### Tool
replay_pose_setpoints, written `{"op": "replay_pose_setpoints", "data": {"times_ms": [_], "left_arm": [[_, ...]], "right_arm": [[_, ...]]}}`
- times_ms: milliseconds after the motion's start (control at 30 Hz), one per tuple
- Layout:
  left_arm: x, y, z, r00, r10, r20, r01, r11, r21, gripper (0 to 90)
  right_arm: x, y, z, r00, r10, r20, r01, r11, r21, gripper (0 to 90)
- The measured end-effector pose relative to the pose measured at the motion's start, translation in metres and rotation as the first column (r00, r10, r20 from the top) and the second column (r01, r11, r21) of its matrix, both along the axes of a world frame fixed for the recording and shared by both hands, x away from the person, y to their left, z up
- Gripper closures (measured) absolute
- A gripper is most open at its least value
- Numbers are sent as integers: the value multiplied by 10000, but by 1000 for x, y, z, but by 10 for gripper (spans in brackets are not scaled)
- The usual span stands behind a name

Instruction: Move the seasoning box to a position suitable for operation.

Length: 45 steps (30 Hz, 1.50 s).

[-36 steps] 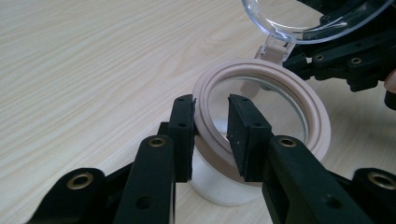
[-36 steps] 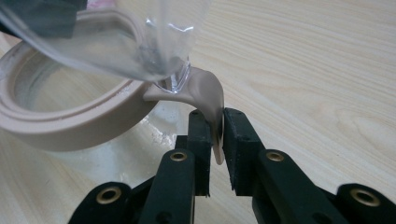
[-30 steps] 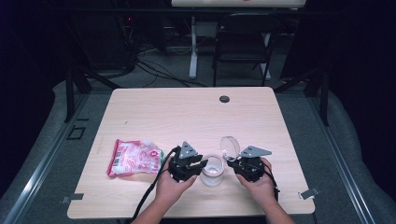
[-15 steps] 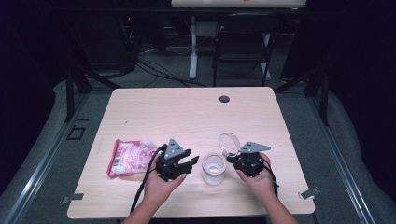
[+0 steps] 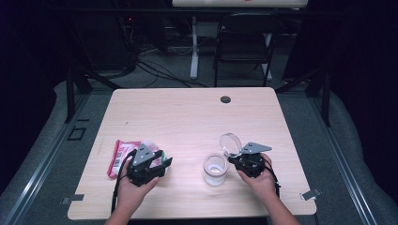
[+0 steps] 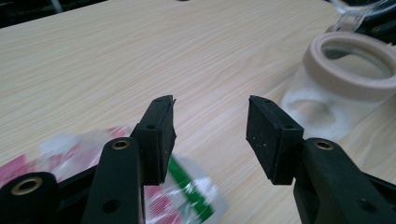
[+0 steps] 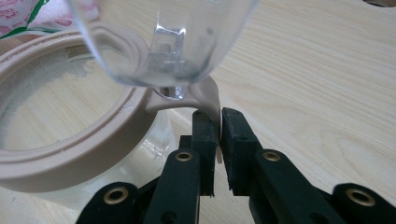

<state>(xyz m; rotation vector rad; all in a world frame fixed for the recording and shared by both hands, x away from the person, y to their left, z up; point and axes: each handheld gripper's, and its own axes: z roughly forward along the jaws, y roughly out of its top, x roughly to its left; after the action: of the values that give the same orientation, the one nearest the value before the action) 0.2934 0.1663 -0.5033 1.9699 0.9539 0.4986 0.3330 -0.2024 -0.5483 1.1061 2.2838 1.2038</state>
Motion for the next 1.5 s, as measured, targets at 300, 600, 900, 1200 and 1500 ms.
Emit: {"op": "replay_pose_setpoints", "data": {"times_ms": [300,600,900,1200,1500], "left_arm": [[-10,40,-13,9982,587,93,-588,9981,158,460],[-21,61,-22,9966,811,162,-816,9961,343,436],[-25,72,-33,9958,897,-206,-890,9955,320,470],[-25,69,-37,9969,753,-240,-743,9964,409,410],[-24,58,-43,9974,720,-90,-696,9839,1646,366]], "right_arm": [[-5,-5,3,9998,-223,-15,223,9990,377,804],[-7,-3,3,9995,-261,204,257,9995,190,855],[0,-1,2,9991,-374,180,366,9985,396,847],[-2,-5,2,9995,-250,188,242,9988,424,806],[-9,-6,3,9993,-70,380,60,9996,266,732]]}}
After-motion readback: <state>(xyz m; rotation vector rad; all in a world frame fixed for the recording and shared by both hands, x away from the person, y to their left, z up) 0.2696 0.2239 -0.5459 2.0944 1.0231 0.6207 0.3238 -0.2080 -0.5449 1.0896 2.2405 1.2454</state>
